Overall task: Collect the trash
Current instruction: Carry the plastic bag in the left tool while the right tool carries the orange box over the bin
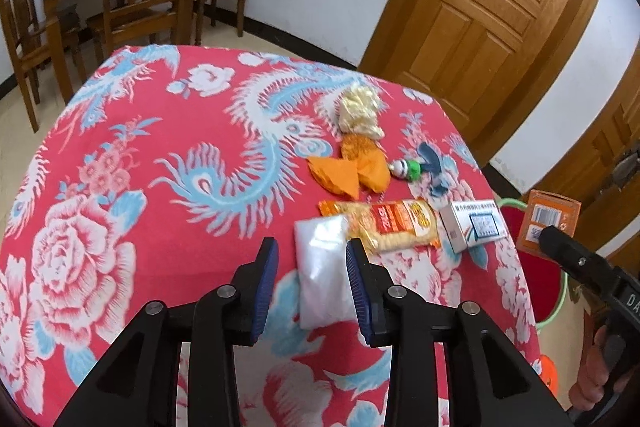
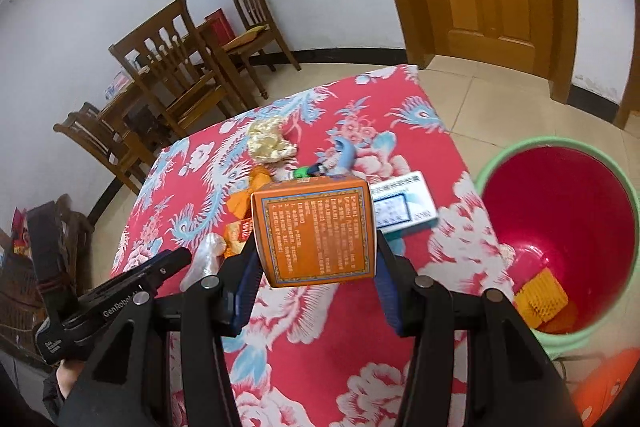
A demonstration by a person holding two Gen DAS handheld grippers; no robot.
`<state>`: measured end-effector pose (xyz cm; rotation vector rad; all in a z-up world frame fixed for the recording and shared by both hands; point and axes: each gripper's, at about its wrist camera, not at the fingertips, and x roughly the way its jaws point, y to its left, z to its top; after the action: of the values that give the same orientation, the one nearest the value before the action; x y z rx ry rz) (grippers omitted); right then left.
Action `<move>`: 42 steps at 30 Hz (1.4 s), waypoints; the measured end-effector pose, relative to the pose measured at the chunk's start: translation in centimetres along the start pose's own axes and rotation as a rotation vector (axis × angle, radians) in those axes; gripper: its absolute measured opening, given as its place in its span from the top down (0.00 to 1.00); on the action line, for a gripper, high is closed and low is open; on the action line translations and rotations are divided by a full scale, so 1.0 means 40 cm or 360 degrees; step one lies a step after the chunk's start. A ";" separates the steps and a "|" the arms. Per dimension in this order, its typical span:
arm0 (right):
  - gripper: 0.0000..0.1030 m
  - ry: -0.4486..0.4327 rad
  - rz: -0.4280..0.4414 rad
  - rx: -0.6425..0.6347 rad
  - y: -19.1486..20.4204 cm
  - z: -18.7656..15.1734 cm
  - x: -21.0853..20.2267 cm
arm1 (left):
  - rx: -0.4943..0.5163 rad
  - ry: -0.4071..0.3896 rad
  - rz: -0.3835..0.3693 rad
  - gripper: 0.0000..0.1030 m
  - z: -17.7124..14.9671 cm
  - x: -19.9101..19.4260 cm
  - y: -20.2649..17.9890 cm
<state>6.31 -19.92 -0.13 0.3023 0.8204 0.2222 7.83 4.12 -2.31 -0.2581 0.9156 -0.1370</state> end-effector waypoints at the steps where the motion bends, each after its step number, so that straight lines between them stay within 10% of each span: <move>1: 0.48 -0.0005 -0.0003 0.0012 -0.007 -0.002 -0.004 | 0.0007 0.0010 -0.0003 0.65 -0.003 0.005 -0.005; 21: 0.47 -0.0057 -0.0091 0.0222 -0.141 -0.045 -0.070 | 0.0089 0.0057 0.0057 0.65 -0.025 0.061 -0.042; 42: 0.47 -0.0130 -0.0219 0.0461 -0.289 -0.094 -0.131 | 0.0157 -0.0074 -0.0139 0.69 0.001 -0.029 -0.126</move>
<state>0.93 -31.68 -3.00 0.5213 0.7888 -0.0392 7.14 -0.43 0.00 -0.2093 0.8490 -0.2553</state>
